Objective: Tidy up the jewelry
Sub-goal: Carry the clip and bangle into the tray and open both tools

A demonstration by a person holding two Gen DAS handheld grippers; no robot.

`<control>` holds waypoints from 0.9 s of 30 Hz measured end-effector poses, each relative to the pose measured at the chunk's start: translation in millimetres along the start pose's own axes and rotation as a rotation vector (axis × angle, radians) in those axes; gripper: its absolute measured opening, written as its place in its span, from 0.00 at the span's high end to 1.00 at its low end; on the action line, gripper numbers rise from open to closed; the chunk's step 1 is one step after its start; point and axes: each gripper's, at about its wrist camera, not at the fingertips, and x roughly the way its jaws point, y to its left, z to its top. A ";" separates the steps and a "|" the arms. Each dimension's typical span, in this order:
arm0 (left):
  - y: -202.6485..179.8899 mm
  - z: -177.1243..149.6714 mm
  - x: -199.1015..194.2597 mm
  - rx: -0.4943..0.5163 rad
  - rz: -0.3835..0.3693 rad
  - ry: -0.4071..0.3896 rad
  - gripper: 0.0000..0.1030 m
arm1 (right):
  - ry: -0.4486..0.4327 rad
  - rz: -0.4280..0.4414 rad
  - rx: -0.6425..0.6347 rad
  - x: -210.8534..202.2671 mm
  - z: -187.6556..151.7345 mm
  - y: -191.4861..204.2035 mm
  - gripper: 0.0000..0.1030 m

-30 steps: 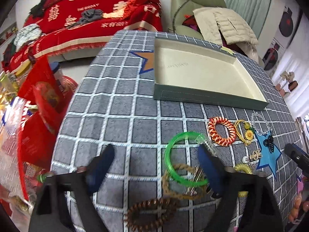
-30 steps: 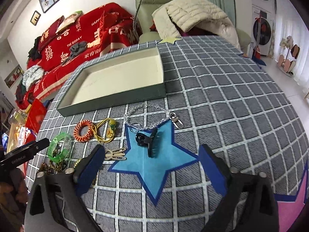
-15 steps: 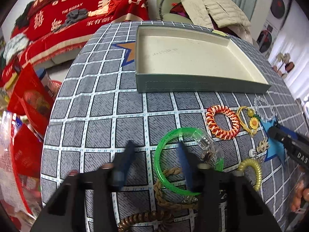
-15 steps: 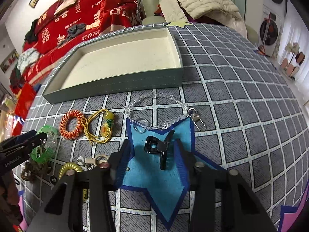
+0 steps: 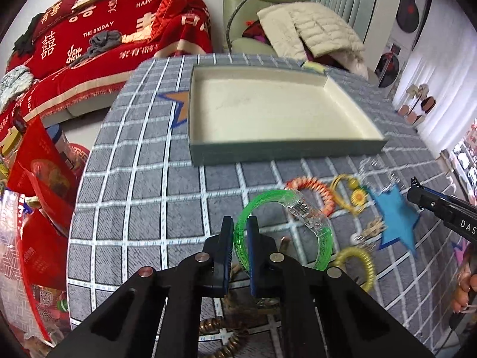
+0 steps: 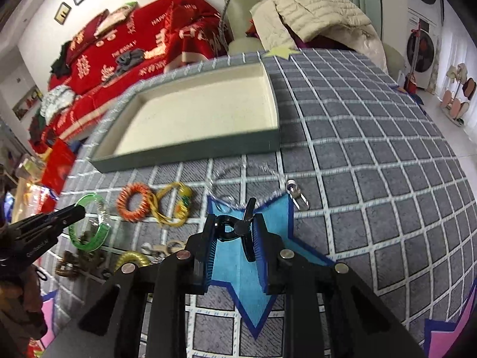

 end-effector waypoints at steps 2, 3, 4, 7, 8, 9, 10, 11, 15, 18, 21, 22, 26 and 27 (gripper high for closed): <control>-0.9 8.7 -6.6 -0.007 -0.020 -0.020 0.71 | -0.016 0.022 -0.003 -7.8 7.0 1.8 0.75; -2.0 13.7 -9.9 -0.011 -0.033 -0.029 0.71 | -0.024 0.035 0.001 -11.4 12.9 1.1 0.75; -3.5 19.0 -12.6 -0.011 -0.046 -0.039 0.71 | -0.028 0.045 0.005 -12.1 17.0 1.9 0.75; -10.8 37.0 -16.7 0.002 -0.052 -0.066 0.71 | -0.042 0.069 0.011 -13.1 35.6 3.7 0.75; -12.8 44.4 -15.8 0.007 -0.049 -0.072 0.71 | -0.047 0.070 0.007 -12.3 42.5 4.4 0.75; -14.9 51.0 -14.4 0.009 -0.044 -0.076 0.71 | -0.051 0.073 0.003 -10.4 50.0 5.6 0.75; -16.4 60.1 -11.7 0.007 -0.038 -0.080 0.71 | -0.052 0.076 0.002 -7.8 55.5 6.9 0.75; -17.1 65.3 -9.2 0.004 -0.035 -0.082 0.71 | -0.052 0.085 0.001 -4.2 64.2 8.2 0.75; -17.5 100.4 13.1 -0.018 -0.007 -0.088 0.71 | -0.051 0.091 -0.025 16.1 96.4 15.6 0.75; -17.2 119.9 34.7 -0.020 0.025 -0.077 0.71 | -0.047 0.095 -0.031 37.2 119.5 20.4 0.75; -14.2 137.1 58.5 -0.028 0.057 -0.068 0.71 | -0.034 0.096 -0.038 57.7 133.6 24.5 0.75; -13.4 140.0 66.0 -0.029 0.065 -0.061 0.71 | -0.027 0.094 -0.040 65.7 137.5 26.1 0.75; -10.7 147.0 92.1 -0.033 0.095 -0.029 0.71 | 0.002 0.087 -0.041 95.3 148.0 29.4 0.75; -9.5 147.4 99.8 -0.033 0.104 -0.018 0.71 | 0.010 0.082 -0.040 101.6 148.9 29.1 0.75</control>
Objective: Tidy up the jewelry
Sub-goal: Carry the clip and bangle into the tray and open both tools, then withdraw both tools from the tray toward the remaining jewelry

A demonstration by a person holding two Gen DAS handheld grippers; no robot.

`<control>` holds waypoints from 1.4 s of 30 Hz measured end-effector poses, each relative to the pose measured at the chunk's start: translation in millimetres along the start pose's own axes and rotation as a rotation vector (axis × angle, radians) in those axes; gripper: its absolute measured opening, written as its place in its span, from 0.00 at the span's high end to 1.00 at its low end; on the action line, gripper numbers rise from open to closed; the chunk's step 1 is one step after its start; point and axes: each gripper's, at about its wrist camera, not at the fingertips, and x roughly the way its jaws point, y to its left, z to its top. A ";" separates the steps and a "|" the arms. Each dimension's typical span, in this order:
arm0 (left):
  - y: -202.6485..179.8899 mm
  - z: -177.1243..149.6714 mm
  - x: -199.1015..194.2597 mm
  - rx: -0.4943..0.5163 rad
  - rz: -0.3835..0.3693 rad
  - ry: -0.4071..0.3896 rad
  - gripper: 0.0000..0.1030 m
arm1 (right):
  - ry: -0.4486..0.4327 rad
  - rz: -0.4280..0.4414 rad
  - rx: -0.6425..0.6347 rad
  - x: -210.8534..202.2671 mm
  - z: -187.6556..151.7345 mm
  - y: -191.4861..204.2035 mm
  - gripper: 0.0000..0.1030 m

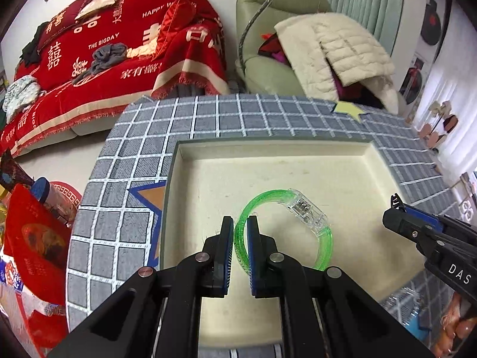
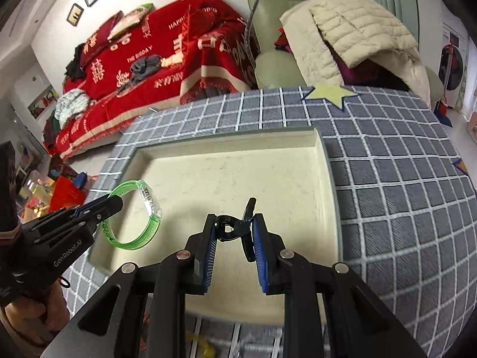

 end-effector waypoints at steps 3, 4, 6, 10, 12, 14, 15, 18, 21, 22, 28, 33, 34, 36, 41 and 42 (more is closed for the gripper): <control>0.1 -1.7 17.2 0.006 0.023 0.028 0.71 | 0.034 -0.022 0.008 21.9 1.0 -2.9 0.75; 0.4 -2.7 22.7 0.008 0.034 0.038 0.71 | 0.040 -0.030 0.007 26.3 0.1 -3.1 0.75; 0.8 -5.4 29.8 0.006 0.057 0.056 0.71 | 0.055 -0.050 -0.001 36.4 -2.3 -2.8 0.75; -1.8 -9.8 36.8 0.021 0.088 0.069 0.71 | 0.068 -0.071 -0.007 48.3 -10.4 -2.8 0.75; -4.8 -12.2 40.5 0.041 0.108 0.075 0.71 | 0.066 -0.091 -0.030 47.6 -10.8 1.1 0.75; -8.1 -13.2 40.0 0.058 0.132 0.061 0.71 | 0.067 -0.107 -0.051 47.3 -11.4 5.1 0.74; -10.2 -13.4 39.9 0.065 0.142 0.060 0.71 | 0.065 -0.112 -0.061 46.8 -11.5 6.7 0.73; -13.2 -13.1 38.6 0.066 0.136 0.067 0.71 | 0.069 -0.100 -0.072 46.3 -12.4 8.8 0.53; -14.9 -12.8 31.2 0.059 0.116 0.050 0.71 | 0.067 -0.043 -0.038 39.6 -11.6 5.9 0.41; -15.5 -13.0 27.3 0.059 0.111 0.039 0.71 | 0.050 -0.018 -0.024 33.4 -10.8 5.1 0.40; -12.8 -10.0 16.4 0.029 0.085 0.029 0.71 | -0.036 0.057 0.039 -4.7 -8.2 1.1 0.25; -7.5 -11.8 3.0 -0.003 0.061 0.020 0.71 | -0.068 0.068 0.072 -30.6 -11.2 -0.5 0.23; -7.2 -13.0 -2.3 -0.005 0.056 0.013 0.71 | -0.073 0.071 0.077 -35.6 -12.8 -1.3 0.23; -5.5 -16.7 -15.9 -0.011 0.046 -0.010 0.71 | -0.084 0.068 0.088 -46.5 -15.9 -3.2 0.23; 4.4 -27.1 -58.4 -0.055 0.069 -0.100 0.00 | -0.102 0.083 0.114 -71.9 -31.2 -6.5 0.21; 5.9 -27.4 -64.3 -0.050 0.062 -0.104 0.00 | -0.102 0.084 0.116 -76.0 -35.1 -6.3 0.21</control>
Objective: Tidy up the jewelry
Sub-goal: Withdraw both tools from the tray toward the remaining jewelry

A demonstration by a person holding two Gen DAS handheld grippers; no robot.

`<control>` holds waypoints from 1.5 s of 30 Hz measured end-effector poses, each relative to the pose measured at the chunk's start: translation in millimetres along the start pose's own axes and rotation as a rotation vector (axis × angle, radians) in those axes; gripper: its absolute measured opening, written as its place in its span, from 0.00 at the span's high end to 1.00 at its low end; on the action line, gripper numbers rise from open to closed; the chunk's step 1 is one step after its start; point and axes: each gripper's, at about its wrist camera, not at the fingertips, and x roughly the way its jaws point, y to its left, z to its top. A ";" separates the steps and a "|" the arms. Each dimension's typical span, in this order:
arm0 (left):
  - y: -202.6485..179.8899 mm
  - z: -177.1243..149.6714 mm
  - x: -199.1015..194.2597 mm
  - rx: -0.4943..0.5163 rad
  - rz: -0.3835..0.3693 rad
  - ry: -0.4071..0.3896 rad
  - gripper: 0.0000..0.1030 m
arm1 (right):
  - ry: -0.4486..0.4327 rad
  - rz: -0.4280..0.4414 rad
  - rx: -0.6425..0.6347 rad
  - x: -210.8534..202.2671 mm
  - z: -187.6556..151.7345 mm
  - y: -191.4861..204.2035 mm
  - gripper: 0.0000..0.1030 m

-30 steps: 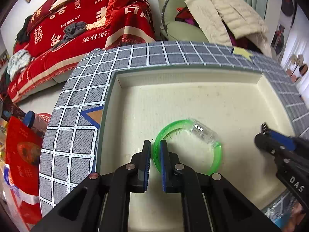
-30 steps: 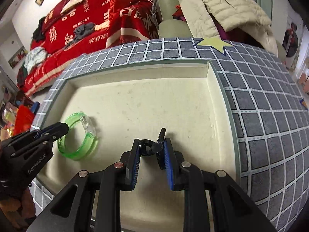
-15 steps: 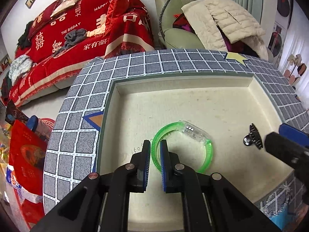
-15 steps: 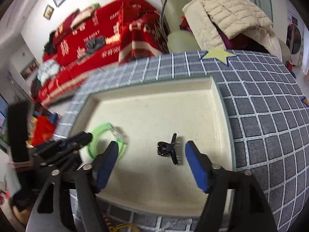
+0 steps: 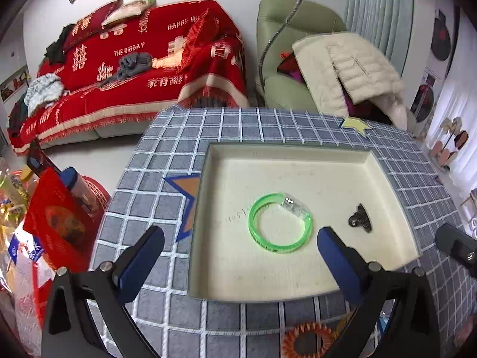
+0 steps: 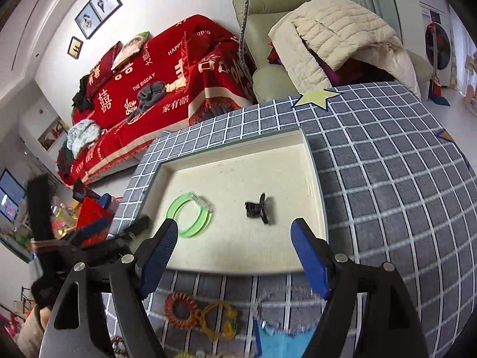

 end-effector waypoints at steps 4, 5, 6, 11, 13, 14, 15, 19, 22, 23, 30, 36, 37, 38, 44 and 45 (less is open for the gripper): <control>8.6 -12.9 -29.3 0.013 0.006 -0.033 0.00 | -0.005 -0.013 -0.017 -19.2 -17.2 4.0 0.20; 12.5 -17.2 -38.6 0.009 0.006 -0.049 0.00 | -0.011 -0.016 -0.021 -24.9 -22.8 5.3 0.15; 16.0 -22.1 -46.2 0.004 0.001 -0.060 0.00 | -0.019 -0.015 -0.021 -30.5 -28.5 6.2 0.11; 34.8 -55.7 -72.1 -0.006 -0.032 -0.036 0.00 | -0.057 0.016 -0.017 -52.0 -56.8 9.7 0.00; 41.5 -72.1 -78.4 -0.003 -0.030 -0.013 0.00 | -0.062 0.028 -0.020 -60.3 -68.6 12.9 0.00; 42.9 -78.3 -80.8 -0.002 -0.025 -0.008 0.00 | -0.056 0.038 -0.020 -63.0 -73.6 14.9 0.00; 46.3 -88.5 -84.2 0.001 -0.019 -0.001 0.00 | -0.046 0.043 -0.023 -64.8 -78.7 17.0 0.00; 55.6 -119.4 -94.4 -0.002 0.016 0.009 0.00 | 0.016 0.019 -0.057 -66.3 -96.4 27.6 0.00; 66.2 -143.7 -102.0 -0.037 0.055 0.004 0.00 | 0.057 0.005 -0.077 -66.4 -118.8 32.8 0.00; 69.2 -150.5 -102.8 -0.047 0.063 0.002 0.00 | 0.068 0.002 -0.080 -65.7 -124.8 33.1 0.00; 87.3 -181.3 -96.4 -0.083 0.074 0.057 0.00 | 0.160 -0.030 -0.071 -50.1 -169.6 28.3 0.00; 90.5 -188.9 -90.8 -0.079 0.083 0.075 0.00 | 0.190 -0.072 -0.051 -41.1 -183.0 22.9 0.00; 91.1 -189.0 -89.9 -0.080 0.082 0.076 0.00 | 0.188 -0.077 -0.050 -41.0 -183.3 23.2 0.00; 91.7 -188.4 -88.9 -0.080 0.082 0.078 0.00 | 0.185 -0.085 -0.049 -40.7 -182.6 22.5 0.00; 93.6 -182.3 -82.5 -0.061 0.080 0.078 0.00 | 0.158 -0.124 -0.053 -39.5 -170.1 16.0 0.01; 93.9 -182.2 -82.3 -0.059 0.079 0.078 0.00 | 0.153 -0.129 -0.056 -39.5 -168.1 15.4 0.05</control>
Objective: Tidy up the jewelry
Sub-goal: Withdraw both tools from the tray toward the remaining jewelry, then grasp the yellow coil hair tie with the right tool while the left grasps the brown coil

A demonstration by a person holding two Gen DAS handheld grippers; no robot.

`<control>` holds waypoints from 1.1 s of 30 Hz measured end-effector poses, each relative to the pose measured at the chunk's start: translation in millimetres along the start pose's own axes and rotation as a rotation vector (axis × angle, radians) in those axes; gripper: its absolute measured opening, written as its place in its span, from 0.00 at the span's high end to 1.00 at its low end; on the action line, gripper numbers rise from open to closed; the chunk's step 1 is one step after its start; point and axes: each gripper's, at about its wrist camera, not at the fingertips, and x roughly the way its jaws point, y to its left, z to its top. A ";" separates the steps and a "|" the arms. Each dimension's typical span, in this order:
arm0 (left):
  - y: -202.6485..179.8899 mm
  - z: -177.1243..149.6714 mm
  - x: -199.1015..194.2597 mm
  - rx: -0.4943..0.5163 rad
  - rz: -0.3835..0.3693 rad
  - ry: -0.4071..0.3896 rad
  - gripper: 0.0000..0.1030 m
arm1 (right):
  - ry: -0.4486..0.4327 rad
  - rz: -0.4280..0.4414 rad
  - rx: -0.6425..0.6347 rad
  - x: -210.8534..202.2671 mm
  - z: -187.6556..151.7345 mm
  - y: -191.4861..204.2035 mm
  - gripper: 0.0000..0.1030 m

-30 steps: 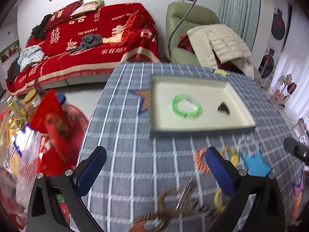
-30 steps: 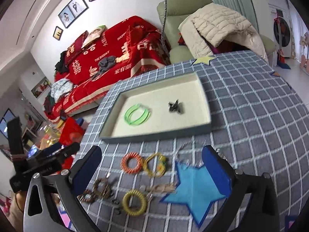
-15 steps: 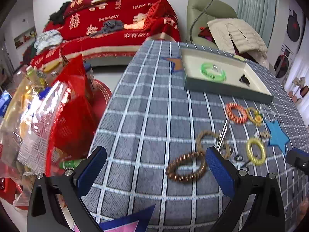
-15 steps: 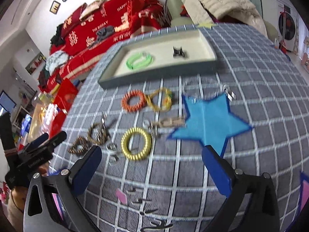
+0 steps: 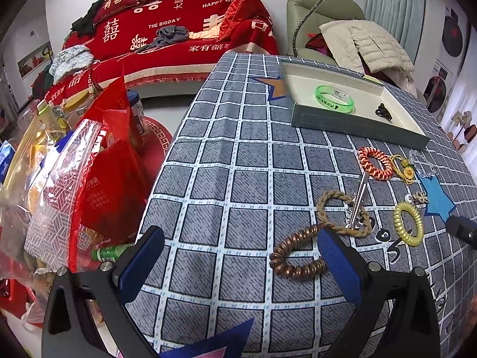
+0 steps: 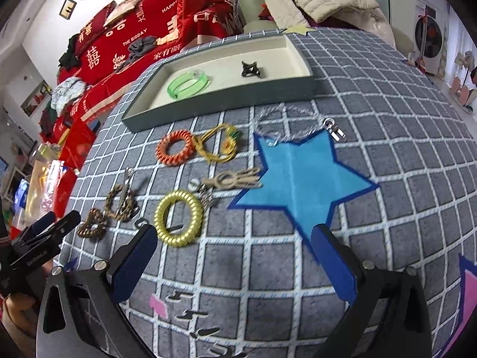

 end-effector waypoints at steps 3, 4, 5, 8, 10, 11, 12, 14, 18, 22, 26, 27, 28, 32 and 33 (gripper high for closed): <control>-0.3 -0.1 2.2 0.007 -0.004 0.003 0.00 | 0.000 -0.015 -0.002 1.1 3.6 -6.1 0.13; -1.2 -0.4 3.2 0.012 -0.007 0.005 0.00 | 0.001 -0.016 0.000 1.6 4.3 -8.0 0.15; -2.0 -0.3 3.8 0.017 -0.009 0.006 0.00 | 0.002 -0.016 0.001 2.4 5.2 -9.9 0.19; -5.7 -0.8 5.6 0.035 -0.007 0.005 0.00 | 0.000 -0.025 -0.021 5.5 8.0 -10.7 0.27; -6.9 -0.7 7.0 0.042 -0.010 0.007 0.00 | -0.002 -0.047 -0.053 8.3 9.7 -8.4 0.30; -6.6 -0.9 7.1 0.043 -0.010 0.007 0.00 | -0.003 -0.060 -0.072 9.8 10.9 -7.3 0.32; -6.4 -1.1 8.0 0.046 -0.011 0.009 0.00 | -0.005 -0.077 -0.094 11.5 12.1 -6.5 0.34; -6.0 -0.9 9.7 0.047 -0.011 0.013 0.00 | -0.001 -0.087 -0.112 13.7 13.4 -7.2 0.36; -6.0 -2.2 11.9 0.050 -0.021 0.019 0.00 | 0.021 -0.033 -0.089 13.7 12.9 -5.8 0.39; -12.5 -4.4 15.0 0.080 -0.022 0.024 0.00 | 0.039 0.047 -0.061 14.7 9.5 8.6 0.39; -18.1 -8.3 17.3 0.102 -0.018 0.025 0.00 | 0.063 0.039 -0.079 26.0 4.2 30.7 0.48; -19.5 -9.0 16.6 0.109 -0.015 0.020 0.00 | 0.052 0.015 -0.092 26.9 2.5 35.5 0.50; -20.2 -9.4 16.2 0.113 -0.013 0.017 0.00 | 0.048 -0.006 -0.106 27.5 1.0 39.8 0.53; -24.8 -11.6 14.5 0.131 -0.014 0.008 0.04 | 0.033 -0.089 -0.177 30.8 -4.4 54.6 0.56; -26.0 -12.2 14.0 0.141 -0.012 0.007 0.05 | 0.031 -0.102 -0.197 31.4 -5.6 56.9 0.57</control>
